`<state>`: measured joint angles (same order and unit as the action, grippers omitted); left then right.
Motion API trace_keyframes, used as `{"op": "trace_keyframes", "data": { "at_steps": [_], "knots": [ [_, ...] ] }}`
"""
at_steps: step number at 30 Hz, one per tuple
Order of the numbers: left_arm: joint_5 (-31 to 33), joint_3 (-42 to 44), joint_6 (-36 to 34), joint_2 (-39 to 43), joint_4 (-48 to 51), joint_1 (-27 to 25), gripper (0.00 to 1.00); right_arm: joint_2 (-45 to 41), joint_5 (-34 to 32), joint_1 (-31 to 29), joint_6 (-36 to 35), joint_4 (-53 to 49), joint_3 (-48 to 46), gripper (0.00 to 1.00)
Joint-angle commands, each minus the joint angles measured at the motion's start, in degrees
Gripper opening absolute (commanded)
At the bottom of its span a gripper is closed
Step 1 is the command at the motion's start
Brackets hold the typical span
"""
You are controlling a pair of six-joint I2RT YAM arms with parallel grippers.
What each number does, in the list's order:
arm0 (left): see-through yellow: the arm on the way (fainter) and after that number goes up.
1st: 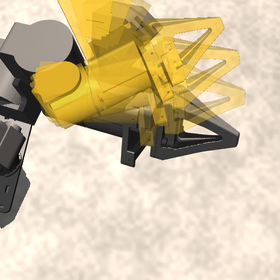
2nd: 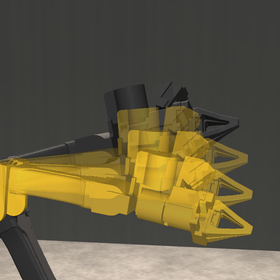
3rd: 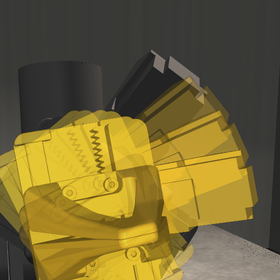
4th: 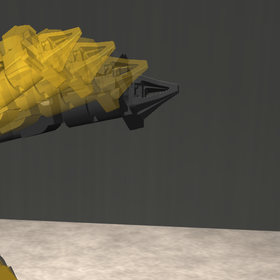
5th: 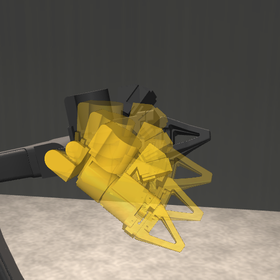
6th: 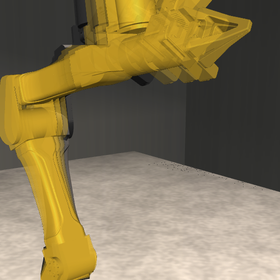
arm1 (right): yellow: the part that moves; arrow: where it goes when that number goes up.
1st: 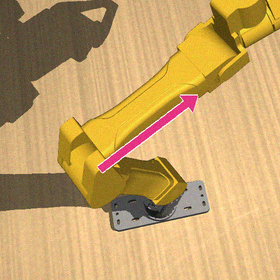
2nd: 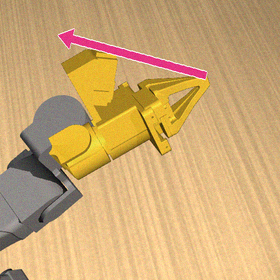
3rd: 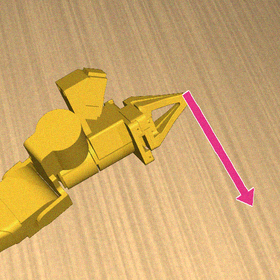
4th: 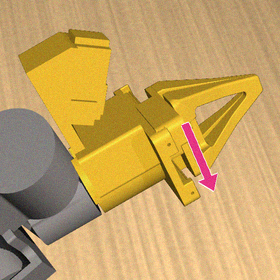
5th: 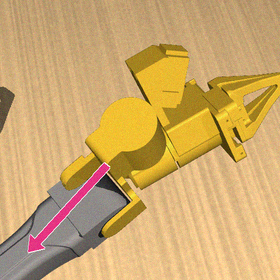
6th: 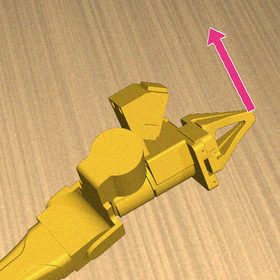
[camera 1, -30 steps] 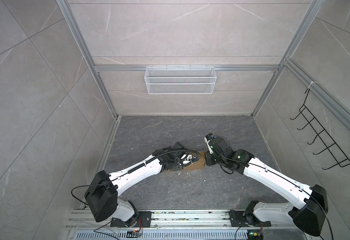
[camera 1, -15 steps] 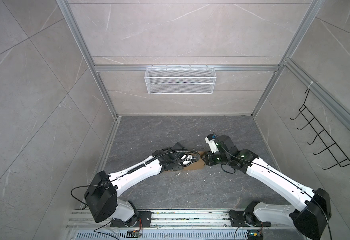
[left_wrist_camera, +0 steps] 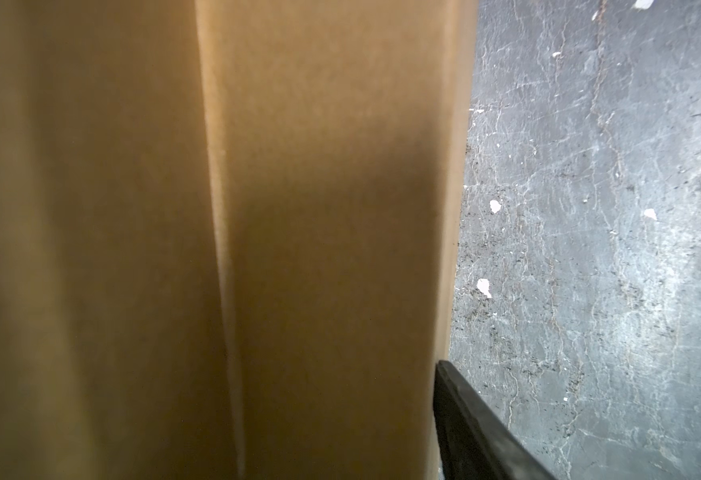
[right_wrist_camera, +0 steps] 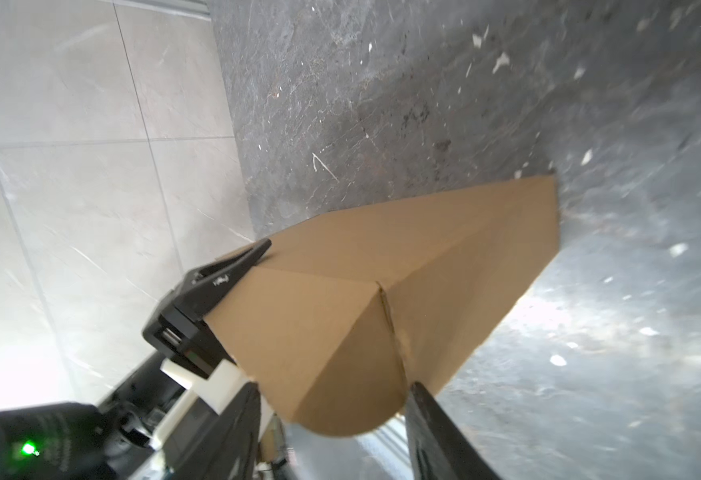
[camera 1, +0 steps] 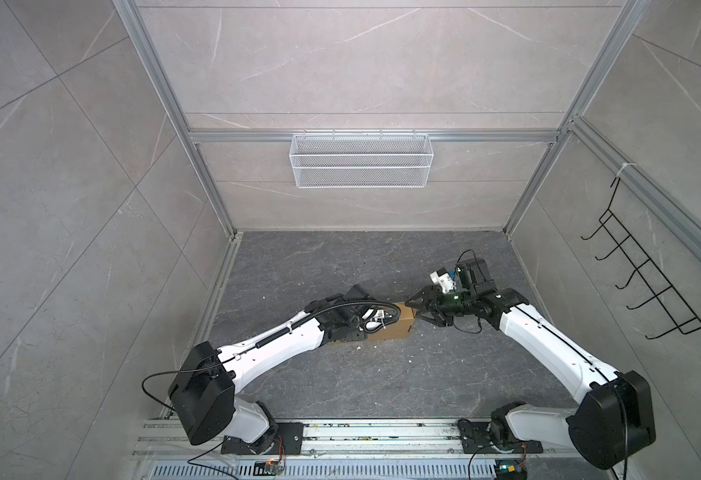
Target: Fold the paper box
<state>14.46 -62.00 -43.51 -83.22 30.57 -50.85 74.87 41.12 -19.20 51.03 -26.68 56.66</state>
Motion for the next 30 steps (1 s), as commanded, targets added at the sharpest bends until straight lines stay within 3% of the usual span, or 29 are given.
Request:
{"op": "trace_keyframes", "data": {
  "at_steps": [1, 9, 18, 24, 27, 30],
  "knots": [
    [-1.7, 1.6, -0.8, -2.3, 2.0, -0.3, 0.64, 1.0, 1.2, 0.0, 6.6, 2.9, -1.6, 0.58],
    [-1.7, 1.3, -0.3, -2.6, 2.0, -0.3, 0.63, 0.1, 0.3, 0.0, 9.8, 4.6, -6.9, 0.58],
    [-0.4, 0.8, 0.0, -3.9, 1.9, -0.3, 0.63, 0.4, -1.9, 0.2, 0.3, -4.0, -4.3, 0.47],
    [-0.4, 0.1, 0.8, -4.9, 2.4, -0.3, 0.62, 1.9, 0.5, 1.5, -3.6, -2.4, -3.3, 0.49],
    [-0.9, 0.5, 0.9, -4.4, 2.5, -0.3, 0.62, 0.6, 1.8, 2.7, -10.6, -4.5, 1.3, 0.53],
    [-1.0, 0.8, 0.8, -4.3, 2.5, -0.3, 0.62, -0.6, -4.3, 3.0, -22.0, -13.3, 7.6, 0.55]
  ]
}}
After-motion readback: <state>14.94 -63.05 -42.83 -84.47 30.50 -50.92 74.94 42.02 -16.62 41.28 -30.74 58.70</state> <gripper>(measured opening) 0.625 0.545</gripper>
